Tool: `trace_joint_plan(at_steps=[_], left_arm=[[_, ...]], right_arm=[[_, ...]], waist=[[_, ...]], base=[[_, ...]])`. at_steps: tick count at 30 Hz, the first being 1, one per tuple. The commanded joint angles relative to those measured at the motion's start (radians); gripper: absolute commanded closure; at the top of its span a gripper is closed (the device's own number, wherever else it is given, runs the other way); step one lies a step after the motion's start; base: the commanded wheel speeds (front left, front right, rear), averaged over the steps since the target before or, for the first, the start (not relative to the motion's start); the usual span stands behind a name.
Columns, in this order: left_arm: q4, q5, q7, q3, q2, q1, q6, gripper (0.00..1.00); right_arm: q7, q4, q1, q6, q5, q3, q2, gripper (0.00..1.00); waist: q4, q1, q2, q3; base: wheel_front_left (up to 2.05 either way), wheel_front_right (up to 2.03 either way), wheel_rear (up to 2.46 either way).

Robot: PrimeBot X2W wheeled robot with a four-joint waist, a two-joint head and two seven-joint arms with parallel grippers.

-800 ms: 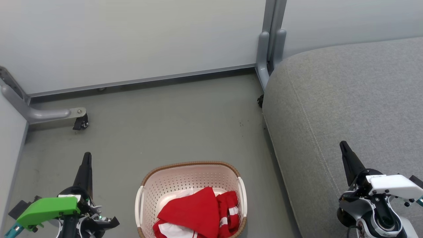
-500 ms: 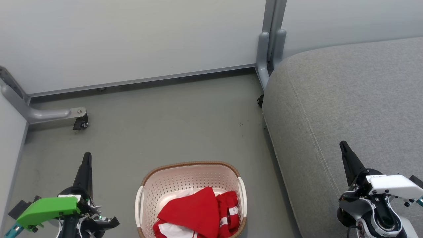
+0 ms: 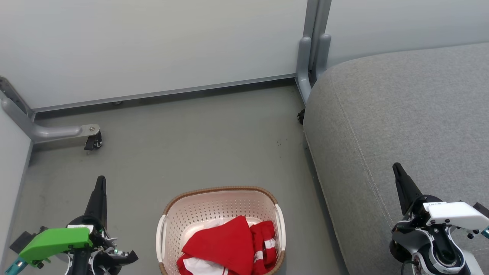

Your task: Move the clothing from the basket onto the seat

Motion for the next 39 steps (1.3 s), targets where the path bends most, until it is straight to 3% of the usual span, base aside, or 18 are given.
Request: trace_joint_plan(at_steps=[1, 3, 4, 5, 6, 7, 8, 19, 30, 39], left_arm=[[0.001, 0.005, 0.002, 0.001, 0.002, -0.015, -0.005, 1.00], [0.001, 0.005, 0.002, 0.001, 0.002, -0.015, -0.005, 1.00], [0.000, 0.000, 0.000, 0.000, 0.000, 0.000, 0.000, 0.00], [0.003, 0.000, 0.000, -0.001, 0.000, 0.001, 0.000, 1.00], [0.015, 0.000, -0.001, -0.001, -0.002, 0.007, 0.001, 0.00], [0.021, 0.000, -0.002, -0.003, -0.004, 0.013, 0.002, 1.00], [0.029, 0.000, -0.003, -0.005, -0.006, 0.020, 0.002, 0.00], [0.000, 0.112, -0.057, -0.033, -0.005, 0.026, 0.001, 0.00], [-0.066, 0.423, -0.107, -0.075, -0.004, 0.035, 0.039, 0.00], [-0.105, 0.590, -0.142, -0.124, -0.003, 0.042, 0.075, 0.00]], right_arm=[[0.001, 0.001, -0.007, 0.000, -0.005, 0.001, -0.001, 1.00], [0.001, 0.001, -0.007, 0.000, -0.005, 0.001, -0.001, 1.00], [0.000, 0.000, 0.000, 0.000, 0.000, 0.000, 0.000, 0.00], [-0.001, 0.002, 0.001, 0.000, 0.000, 0.000, 0.001, 1.00], [0.000, 0.012, 0.007, 0.000, 0.000, 0.000, 0.003, 0.00], [-0.001, 0.019, 0.013, 0.000, 0.000, 0.002, 0.005, 1.00], [-0.002, 0.027, 0.022, 0.000, 0.000, 0.003, 0.008, 0.00], [-0.057, 0.007, 0.031, 0.000, -0.145, 0.022, 0.006, 0.00], [-0.107, -0.061, 0.045, 0.000, -0.442, 0.050, 0.005, 0.00], [-0.142, -0.099, 0.056, 0.000, -0.606, 0.085, 0.002, 0.00]], waist=[[0.000, 0.0000, 0.0000, 0.000], [0.000, 0.0000, 0.0000, 0.000], [0.000, 0.0000, 0.0000, 0.000], [0.000, 0.0000, 0.0000, 0.000], [0.000, 0.0000, 0.0000, 0.000], [0.000, 0.0000, 0.0000, 0.000], [0.000, 0.0000, 0.0000, 0.000], [0.000, 0.0000, 0.0000, 0.002], [0.002, 0.0000, 0.0000, 0.006], [0.004, 0.0000, 0.0000, 0.008]], base=[[0.00, 0.00, 0.00], [0.00, 0.00, 0.00], [0.00, 0.00, 0.00], [0.00, 0.00, 0.00], [0.00, 0.00, 0.00], [0.00, 0.00, 0.00], [0.00, 0.00, 0.00], [0.00, 0.00, 0.00], [0.00, 0.00, 0.00], [0.00, 0.00, 0.00]])
